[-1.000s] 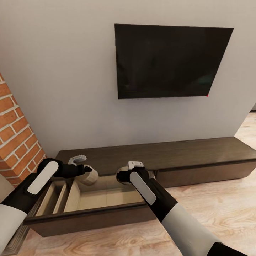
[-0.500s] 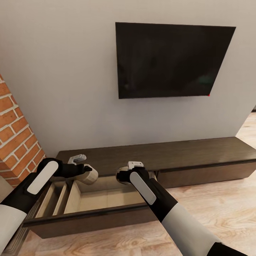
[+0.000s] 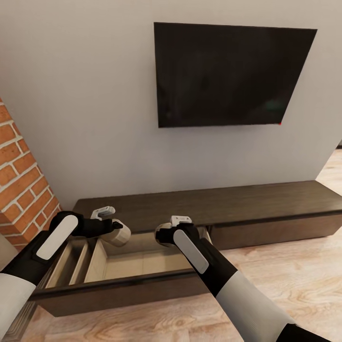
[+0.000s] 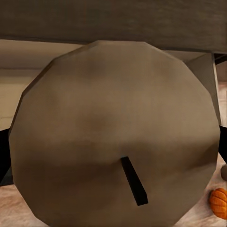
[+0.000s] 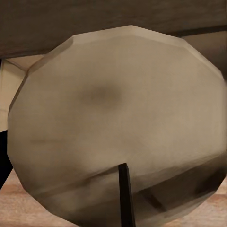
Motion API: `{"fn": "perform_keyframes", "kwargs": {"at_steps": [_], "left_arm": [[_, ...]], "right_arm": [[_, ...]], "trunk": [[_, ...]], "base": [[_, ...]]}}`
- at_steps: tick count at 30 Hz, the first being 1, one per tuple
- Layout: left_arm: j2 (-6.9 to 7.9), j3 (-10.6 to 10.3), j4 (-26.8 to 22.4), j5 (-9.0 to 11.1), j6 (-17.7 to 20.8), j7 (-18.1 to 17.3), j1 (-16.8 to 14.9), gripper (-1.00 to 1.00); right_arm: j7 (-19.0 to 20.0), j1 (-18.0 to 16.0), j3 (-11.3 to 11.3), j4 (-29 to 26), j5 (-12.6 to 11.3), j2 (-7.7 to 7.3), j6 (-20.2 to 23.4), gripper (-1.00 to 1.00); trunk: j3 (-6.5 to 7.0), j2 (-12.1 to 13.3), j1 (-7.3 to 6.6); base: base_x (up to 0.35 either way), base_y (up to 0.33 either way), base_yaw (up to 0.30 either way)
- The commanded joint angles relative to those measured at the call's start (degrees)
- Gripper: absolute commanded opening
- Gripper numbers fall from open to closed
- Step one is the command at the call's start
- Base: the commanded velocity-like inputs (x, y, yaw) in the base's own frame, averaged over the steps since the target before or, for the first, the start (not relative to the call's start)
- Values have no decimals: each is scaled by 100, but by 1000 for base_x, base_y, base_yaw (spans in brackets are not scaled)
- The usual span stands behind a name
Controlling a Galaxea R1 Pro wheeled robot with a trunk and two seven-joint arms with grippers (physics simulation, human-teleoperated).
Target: Place each of the two pumpkins and all three candles from the living room inside a cabinet in the living room (use any cabinet), then make sure every cabinet is closed, and position the cauldron so it is next to a table in the living room.
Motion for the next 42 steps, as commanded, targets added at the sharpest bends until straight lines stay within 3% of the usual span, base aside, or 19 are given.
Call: {"fn": "perform_keyframes", "kwargs": {"at_steps": [1,33,42], "left_arm": [[5,-13,-2,52,-3,54,-6,-100],[7,-11,-43,52,-31,63,-6,-100],[13,12,-141,58,-29,57,-6,-100]], "right_arm": [[-62,-7,9,-4,-52,0,-1,-100],[-82,-16,-40,40,-43,0,87,-100],[-80,-163,-87,406,-23,0,175,-100]], "trunk": [[-24,-45,22],[-598,-1328,725],[-742,-1649,901]], "base": [[0,0,0],[0,0,0],[0,0,0]]}}
